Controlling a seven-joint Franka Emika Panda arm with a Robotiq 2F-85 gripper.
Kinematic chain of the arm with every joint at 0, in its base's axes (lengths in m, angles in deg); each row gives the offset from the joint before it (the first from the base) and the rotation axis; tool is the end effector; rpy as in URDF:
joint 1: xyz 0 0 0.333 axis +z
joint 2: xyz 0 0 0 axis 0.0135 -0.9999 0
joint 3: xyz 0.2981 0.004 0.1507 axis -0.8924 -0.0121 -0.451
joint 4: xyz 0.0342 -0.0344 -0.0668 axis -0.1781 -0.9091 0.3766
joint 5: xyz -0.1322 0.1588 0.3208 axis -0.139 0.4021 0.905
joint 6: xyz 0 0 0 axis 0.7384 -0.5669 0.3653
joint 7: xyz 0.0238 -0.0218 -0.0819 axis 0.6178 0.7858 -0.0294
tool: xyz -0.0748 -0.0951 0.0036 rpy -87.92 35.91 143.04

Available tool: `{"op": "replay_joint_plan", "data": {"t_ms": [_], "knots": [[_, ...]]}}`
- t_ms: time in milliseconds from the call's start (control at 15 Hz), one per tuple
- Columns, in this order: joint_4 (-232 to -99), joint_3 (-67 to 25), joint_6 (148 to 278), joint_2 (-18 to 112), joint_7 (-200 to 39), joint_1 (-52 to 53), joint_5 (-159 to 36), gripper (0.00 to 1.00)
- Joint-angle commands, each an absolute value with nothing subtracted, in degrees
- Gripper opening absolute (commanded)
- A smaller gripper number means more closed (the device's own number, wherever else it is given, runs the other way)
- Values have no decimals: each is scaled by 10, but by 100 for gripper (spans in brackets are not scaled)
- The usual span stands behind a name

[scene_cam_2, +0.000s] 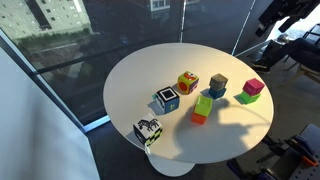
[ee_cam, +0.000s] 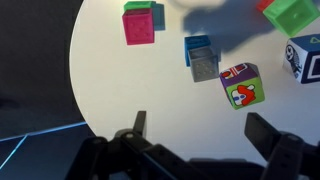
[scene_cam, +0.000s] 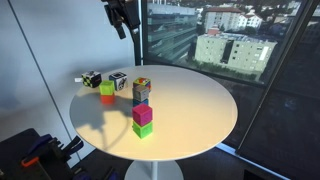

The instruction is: Put the grey building block on the table

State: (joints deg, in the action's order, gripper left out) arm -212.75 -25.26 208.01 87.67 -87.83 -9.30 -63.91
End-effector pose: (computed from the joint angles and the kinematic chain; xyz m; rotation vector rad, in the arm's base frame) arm 0.4202 -0.0641 0.4935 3.0081 -0.4677 0.3963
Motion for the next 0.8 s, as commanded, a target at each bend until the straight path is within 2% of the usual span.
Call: {"op": "replay_joint_plan", "data": {"t_ms": [0,467,733], "knots": [[-2081,-240,2028,833,-873,-84,-619,100],[-2024,-210,1915,763,-789,-68,-584,100],[-2022,-201,1937,729,-748,-69,-588,100]]}}
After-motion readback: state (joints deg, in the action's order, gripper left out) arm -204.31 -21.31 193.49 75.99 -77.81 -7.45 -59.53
